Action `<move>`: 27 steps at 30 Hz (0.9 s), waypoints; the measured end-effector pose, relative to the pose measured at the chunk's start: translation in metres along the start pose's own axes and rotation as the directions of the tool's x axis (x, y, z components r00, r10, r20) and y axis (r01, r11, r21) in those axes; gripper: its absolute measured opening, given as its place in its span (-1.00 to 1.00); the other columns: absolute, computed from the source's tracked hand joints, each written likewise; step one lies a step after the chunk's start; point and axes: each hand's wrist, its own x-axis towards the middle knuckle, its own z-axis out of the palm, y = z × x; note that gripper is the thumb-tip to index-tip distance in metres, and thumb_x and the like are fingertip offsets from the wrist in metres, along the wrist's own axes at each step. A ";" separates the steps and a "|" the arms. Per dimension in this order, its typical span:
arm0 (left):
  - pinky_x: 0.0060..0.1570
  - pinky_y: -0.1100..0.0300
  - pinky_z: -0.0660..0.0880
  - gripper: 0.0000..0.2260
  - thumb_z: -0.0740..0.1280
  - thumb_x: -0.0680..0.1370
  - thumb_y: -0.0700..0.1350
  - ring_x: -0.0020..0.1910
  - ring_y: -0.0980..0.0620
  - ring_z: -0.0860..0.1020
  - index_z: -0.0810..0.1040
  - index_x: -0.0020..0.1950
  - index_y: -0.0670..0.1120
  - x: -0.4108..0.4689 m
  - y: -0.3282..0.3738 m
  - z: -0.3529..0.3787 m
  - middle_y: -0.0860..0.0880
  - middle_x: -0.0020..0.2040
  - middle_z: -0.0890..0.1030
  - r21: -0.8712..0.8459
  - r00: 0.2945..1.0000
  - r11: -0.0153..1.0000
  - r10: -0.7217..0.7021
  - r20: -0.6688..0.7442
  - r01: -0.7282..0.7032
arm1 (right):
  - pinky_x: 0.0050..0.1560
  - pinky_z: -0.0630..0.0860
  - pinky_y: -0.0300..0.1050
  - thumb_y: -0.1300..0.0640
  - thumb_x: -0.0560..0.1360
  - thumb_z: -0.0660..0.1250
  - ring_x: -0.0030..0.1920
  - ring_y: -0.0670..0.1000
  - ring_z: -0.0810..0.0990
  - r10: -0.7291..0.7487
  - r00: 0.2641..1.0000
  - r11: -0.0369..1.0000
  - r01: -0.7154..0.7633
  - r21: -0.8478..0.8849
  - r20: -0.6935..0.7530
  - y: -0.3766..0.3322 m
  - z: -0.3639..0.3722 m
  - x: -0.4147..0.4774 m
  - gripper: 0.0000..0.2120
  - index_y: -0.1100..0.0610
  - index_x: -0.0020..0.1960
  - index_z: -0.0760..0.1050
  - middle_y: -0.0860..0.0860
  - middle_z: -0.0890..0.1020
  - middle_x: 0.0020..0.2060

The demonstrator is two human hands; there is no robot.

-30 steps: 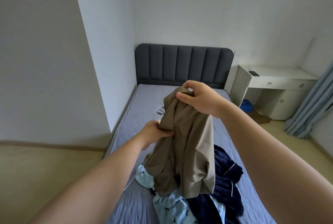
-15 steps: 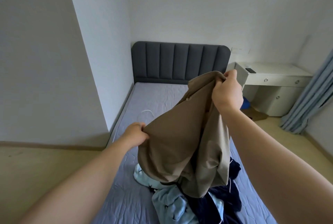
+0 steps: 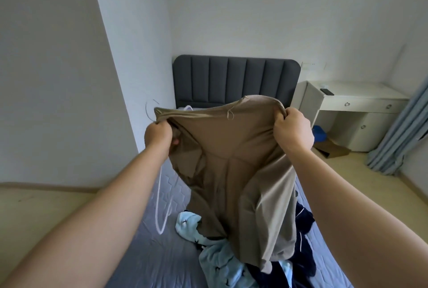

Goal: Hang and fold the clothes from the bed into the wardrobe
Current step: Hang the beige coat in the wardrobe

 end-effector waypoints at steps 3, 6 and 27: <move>-0.65 0.39 0.19 -0.68 -0.01 0.61 -0.11 -0.39 -0.10 0.69 0.54 0.00 -0.04 -0.001 0.030 0.004 -0.06 -0.11 0.70 -0.187 0.997 0.982 0.024 0.075 -0.010 | -0.40 0.19 -0.21 -0.21 0.64 0.05 -0.35 -0.07 0.42 -0.013 0.999 1.000 0.013 0.001 0.042 -0.005 -0.002 0.001 -0.57 0.03 -0.20 0.45 -0.06 0.51 -0.34; -0.62 0.38 0.15 -0.68 -0.02 0.62 -0.14 -0.22 -0.05 0.72 0.53 0.08 -0.02 -0.010 0.061 0.006 -0.05 -0.01 0.70 -0.268 0.987 0.961 0.108 0.116 -0.074 | -0.38 0.25 -0.18 -0.25 0.64 0.03 -0.33 -0.04 0.46 -0.016 0.997 0.998 0.012 0.057 0.072 -0.008 -0.003 0.003 -0.51 0.03 -0.25 0.47 -0.05 0.52 -0.35; -0.10 0.11 0.63 -0.53 0.15 0.63 0.21 0.01 -0.03 0.70 0.76 -0.11 -0.01 -0.027 0.097 -0.004 -0.07 0.05 0.72 -0.348 0.764 0.933 0.158 0.626 0.093 | 0.03 0.66 -0.02 0.36 0.44 0.26 0.00 0.03 0.68 -0.173 0.522 0.967 0.249 0.045 0.835 -0.036 0.033 -0.051 -0.62 0.01 0.09 0.65 0.01 0.69 0.01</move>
